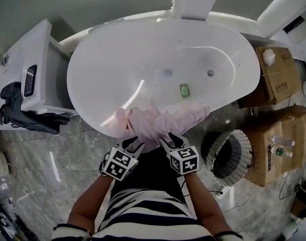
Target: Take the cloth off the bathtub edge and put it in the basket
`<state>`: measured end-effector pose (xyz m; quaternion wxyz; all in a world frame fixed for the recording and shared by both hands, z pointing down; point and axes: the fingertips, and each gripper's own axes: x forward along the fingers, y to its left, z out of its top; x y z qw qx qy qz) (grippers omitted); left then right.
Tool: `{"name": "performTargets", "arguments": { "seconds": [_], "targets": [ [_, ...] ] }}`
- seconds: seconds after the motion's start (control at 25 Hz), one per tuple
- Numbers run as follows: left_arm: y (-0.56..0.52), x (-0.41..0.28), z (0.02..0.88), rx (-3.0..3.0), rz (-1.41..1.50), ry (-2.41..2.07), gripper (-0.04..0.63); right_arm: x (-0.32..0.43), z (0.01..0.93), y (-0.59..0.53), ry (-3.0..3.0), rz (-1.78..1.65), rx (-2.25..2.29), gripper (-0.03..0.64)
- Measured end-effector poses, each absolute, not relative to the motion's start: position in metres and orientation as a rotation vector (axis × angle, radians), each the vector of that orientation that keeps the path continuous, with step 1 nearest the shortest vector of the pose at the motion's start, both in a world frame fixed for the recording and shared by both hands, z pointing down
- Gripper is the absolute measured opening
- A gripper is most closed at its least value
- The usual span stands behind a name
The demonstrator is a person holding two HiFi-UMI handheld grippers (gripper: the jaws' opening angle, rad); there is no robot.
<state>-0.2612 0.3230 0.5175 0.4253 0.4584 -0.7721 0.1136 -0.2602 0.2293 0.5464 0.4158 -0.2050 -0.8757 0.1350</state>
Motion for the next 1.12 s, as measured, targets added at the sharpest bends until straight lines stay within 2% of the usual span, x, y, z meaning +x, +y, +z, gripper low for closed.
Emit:
{"name": "performTargets", "arguments": {
  "seconds": [0.2, 0.32, 0.76, 0.88, 1.12],
  "targets": [
    [0.324, -0.269, 0.521, 1.133, 0.26, -1.896, 0.144, -0.277, 0.558, 0.235, -2.191, 0.27, -0.521, 0.286],
    [0.327, -0.275, 0.524, 1.127, 0.252, -1.879, 0.155, -0.288, 0.568, 0.239, -2.163, 0.229, -0.532, 0.325],
    [0.333, -0.273, 0.543, 1.172, 0.31, -1.786, 0.212, -0.293, 0.589, 0.247, -2.039, 0.224, -0.559, 0.342],
    [0.334, -0.274, 0.547, 1.172, 0.368, -1.769, 0.218, -0.293, 0.59, 0.246, -2.02, 0.214, -0.556, 0.318],
    [0.333, -0.274, 0.548, 1.192, 0.35, -1.752, 0.225, -0.287, 0.587, 0.247, -2.014, 0.243, -0.493, 0.14]
  ]
}}
